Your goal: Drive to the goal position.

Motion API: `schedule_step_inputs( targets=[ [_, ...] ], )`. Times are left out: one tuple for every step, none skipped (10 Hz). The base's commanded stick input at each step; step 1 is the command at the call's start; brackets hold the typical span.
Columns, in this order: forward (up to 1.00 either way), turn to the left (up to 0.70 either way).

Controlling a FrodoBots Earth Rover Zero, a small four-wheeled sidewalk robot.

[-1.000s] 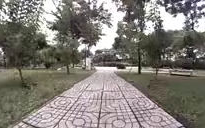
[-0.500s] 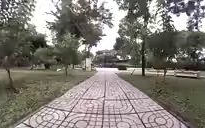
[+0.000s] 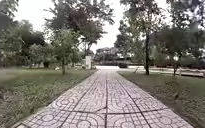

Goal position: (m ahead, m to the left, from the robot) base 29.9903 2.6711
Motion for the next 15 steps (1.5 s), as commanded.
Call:
schedule_step_inputs(
  targets=[
    [1.0,0.0],
    [1.0,0.0],
    [1.0,0.0],
    [1.0,0.0],
    [1.0,0.0],
    [1.0,0.0],
    [1.0,0.0],
    [1.0,0.0],
    [1.0,0.0],
    [1.0,0.0],
    [1.0,0.0],
    [1.0,0.0],
    [1.0,0.0],
    [1.0,0.0],
    [1.0,0.0]
  ],
)
